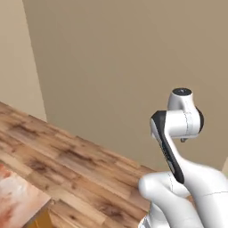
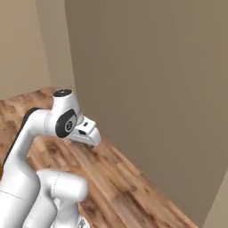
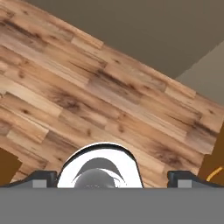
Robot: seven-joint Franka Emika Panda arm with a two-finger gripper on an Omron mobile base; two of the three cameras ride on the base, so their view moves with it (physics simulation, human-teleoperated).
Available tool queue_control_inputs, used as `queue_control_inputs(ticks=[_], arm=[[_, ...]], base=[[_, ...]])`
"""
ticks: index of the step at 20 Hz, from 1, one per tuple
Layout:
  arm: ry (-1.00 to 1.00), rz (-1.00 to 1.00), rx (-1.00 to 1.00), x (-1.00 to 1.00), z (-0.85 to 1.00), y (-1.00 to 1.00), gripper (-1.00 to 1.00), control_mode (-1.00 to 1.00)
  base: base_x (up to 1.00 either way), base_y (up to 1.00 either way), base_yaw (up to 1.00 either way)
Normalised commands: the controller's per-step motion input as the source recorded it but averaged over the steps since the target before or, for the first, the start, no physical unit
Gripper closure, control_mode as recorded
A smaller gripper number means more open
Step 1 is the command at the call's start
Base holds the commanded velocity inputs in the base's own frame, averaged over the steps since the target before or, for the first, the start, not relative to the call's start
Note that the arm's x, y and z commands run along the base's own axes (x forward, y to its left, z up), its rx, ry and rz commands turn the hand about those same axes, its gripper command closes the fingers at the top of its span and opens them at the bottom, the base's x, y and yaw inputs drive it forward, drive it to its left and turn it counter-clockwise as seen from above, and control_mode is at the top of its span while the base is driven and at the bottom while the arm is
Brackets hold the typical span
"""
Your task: Place one of the steaks on the plate and the other in the bowl. Then place the bowl in the fridge.
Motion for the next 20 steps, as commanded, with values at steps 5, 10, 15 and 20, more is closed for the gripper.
queue_control_inputs(ticks=[5,10,15,20], arm=[[0.00,0.00,0.00,0.00,0.00,0.00,-1.00,1.00],[0.00,0.00,0.00,0.00,0.00,0.00,-1.00,1.00],[0.00,0.00,0.00,0.00,0.00,0.00,-1.00,1.00],[0.00,0.00,0.00,0.00,0.00,0.00,-1.00,1.00]], base=[[0.58,-0.15,0.80],[0.78,-0.10,0.76],[0.95,-0.19,0.54],[0.94,-0.46,0.34]])
